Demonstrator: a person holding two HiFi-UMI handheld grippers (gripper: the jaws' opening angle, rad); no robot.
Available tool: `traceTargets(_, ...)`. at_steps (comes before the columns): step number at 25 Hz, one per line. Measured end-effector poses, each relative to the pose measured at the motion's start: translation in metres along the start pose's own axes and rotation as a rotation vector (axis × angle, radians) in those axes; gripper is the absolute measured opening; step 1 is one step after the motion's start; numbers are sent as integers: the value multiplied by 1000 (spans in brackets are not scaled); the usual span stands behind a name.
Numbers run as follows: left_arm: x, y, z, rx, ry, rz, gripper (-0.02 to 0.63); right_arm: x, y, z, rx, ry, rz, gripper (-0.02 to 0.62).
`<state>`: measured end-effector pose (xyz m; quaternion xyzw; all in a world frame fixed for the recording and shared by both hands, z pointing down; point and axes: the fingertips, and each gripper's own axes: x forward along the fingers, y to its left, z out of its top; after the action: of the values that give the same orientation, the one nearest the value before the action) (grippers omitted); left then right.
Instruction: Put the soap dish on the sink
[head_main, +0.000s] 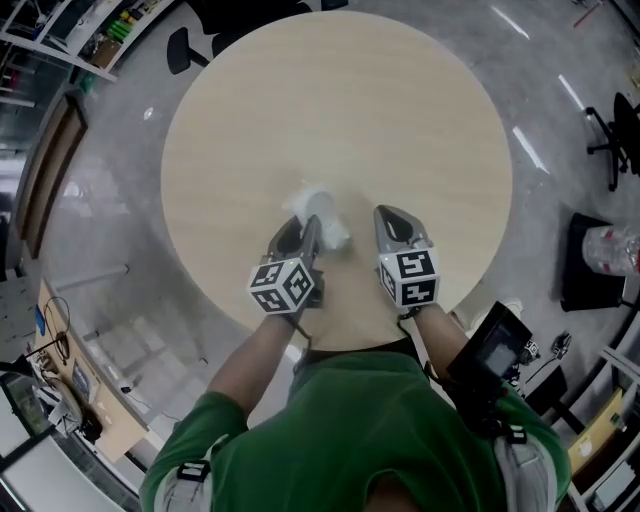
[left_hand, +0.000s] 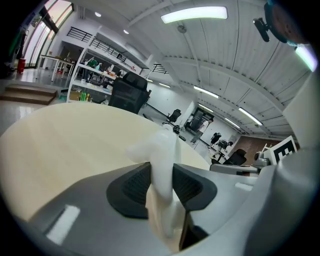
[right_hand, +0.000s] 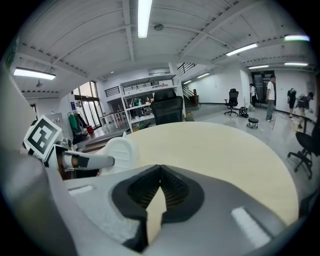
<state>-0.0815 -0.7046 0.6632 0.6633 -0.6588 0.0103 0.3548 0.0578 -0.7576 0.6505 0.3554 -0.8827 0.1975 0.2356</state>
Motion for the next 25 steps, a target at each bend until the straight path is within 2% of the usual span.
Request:
traceTargets(10, 28, 16, -27, -82, 105, 32, 137, 23, -13, -22, 28, 51, 19, 2)
traceTargets(18, 32, 25, -37, -98, 157, 64, 137, 28, -14, -27, 44, 59, 36, 2)
traceTargets(25, 34, 32, -40, -69, 202, 90, 149, 30, -13, -25, 51, 60, 50, 2)
